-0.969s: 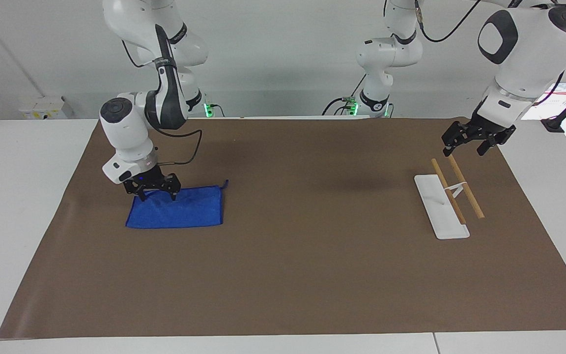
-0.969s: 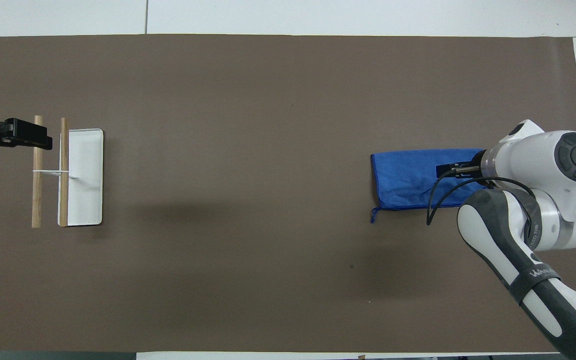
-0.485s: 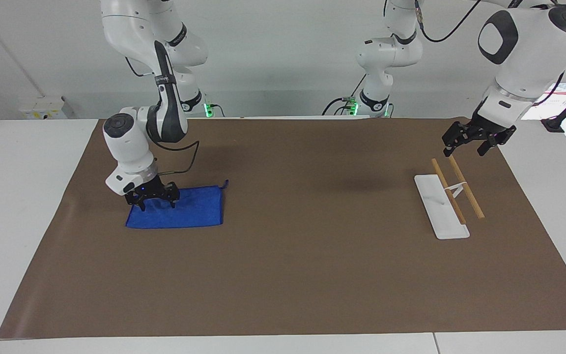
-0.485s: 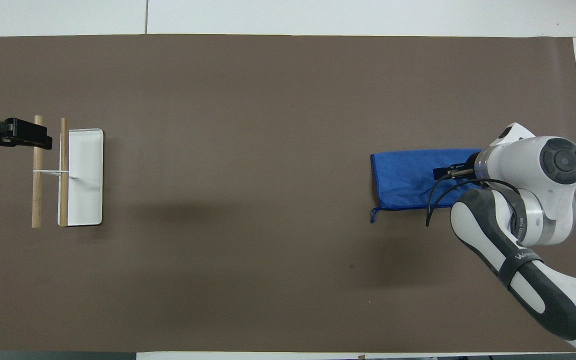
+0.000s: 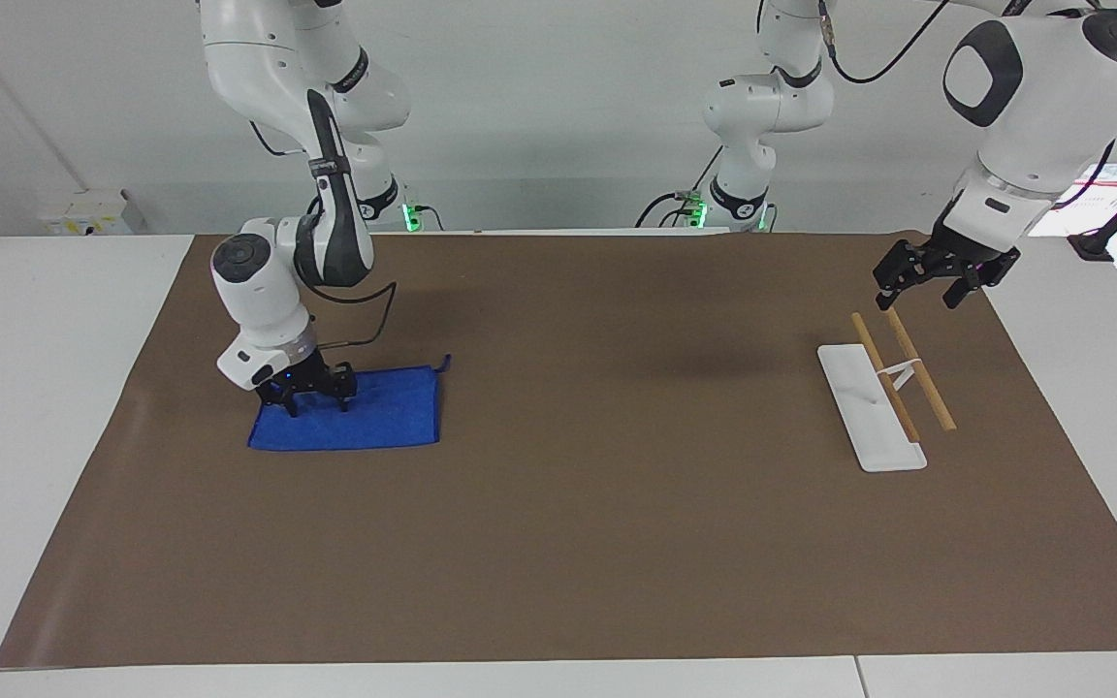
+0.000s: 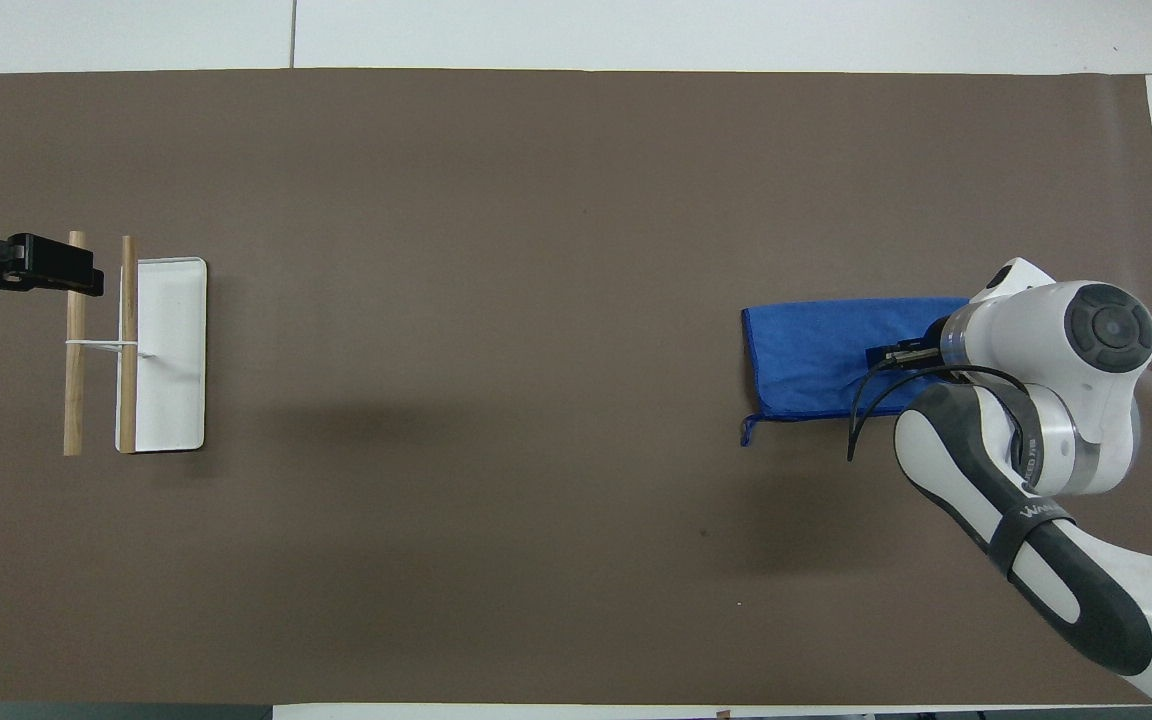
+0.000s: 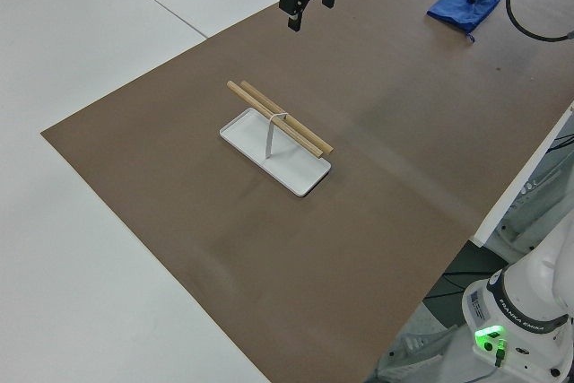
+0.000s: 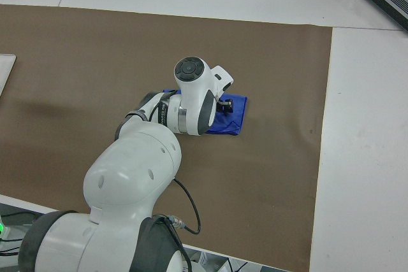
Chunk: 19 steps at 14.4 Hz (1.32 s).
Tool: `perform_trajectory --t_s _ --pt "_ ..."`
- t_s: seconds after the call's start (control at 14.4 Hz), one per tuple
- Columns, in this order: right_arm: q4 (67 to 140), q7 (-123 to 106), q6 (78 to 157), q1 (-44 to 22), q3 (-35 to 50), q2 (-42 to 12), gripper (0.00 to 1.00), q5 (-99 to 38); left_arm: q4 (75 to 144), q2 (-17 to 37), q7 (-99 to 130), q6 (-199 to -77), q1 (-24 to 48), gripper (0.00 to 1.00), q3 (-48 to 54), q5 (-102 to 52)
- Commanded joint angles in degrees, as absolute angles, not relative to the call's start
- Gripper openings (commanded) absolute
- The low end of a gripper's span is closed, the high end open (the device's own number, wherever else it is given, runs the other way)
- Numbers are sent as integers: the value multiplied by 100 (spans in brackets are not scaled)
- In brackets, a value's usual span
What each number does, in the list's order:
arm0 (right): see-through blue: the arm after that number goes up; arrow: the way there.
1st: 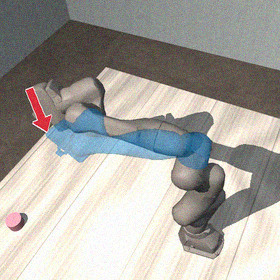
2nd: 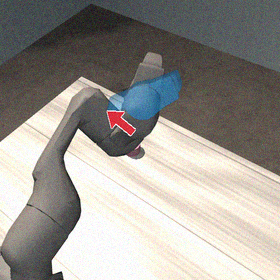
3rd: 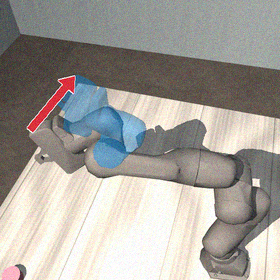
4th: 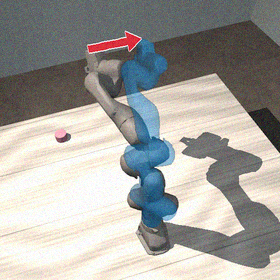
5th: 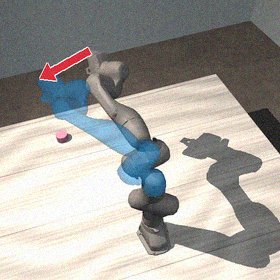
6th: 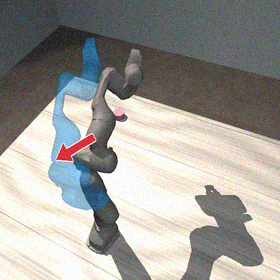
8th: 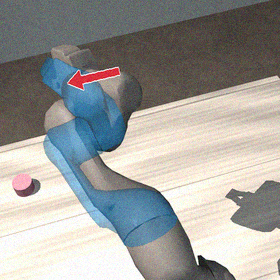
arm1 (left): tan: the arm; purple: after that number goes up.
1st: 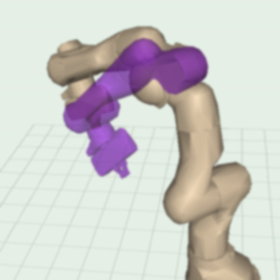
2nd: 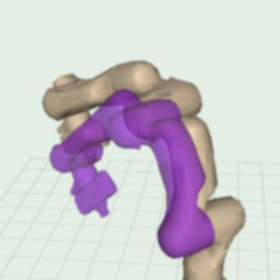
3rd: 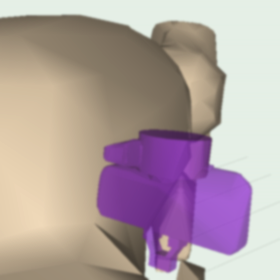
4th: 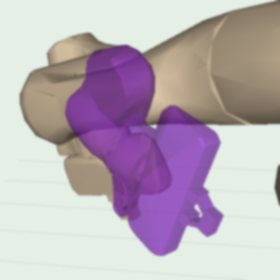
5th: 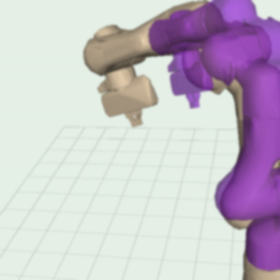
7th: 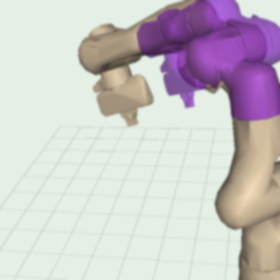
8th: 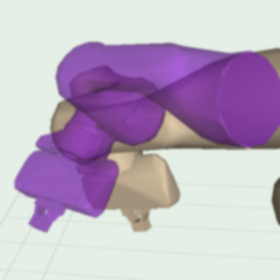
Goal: Right arm passes towel to left arm to hang
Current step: 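Lift the towel with the right gripper while the left gripper reaches toward it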
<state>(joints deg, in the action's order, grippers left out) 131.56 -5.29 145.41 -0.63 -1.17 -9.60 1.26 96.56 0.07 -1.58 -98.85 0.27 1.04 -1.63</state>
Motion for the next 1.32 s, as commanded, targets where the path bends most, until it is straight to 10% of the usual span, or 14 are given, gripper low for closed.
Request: perform_trajectory --t_s 0.0,0.28,0.69,1.25 --pt "13228 -370 14634 -70 -88 -949 0 88 9809 -97 -132 -9993 -9 100 114 -97" --pt "12930 88 14206 -176 -88 -897 0 88 9800 -97 -106 -9984 -9 100 114 -97" --pt "10647 202 11157 -220 53 -721 0 -596 9800 -97 -88 -9993 9 100 123 -97" --pt "9194 2229 10651 -693 527 -870 0 -1851 9809 -97 -88 -10002 61 100 123 -97"
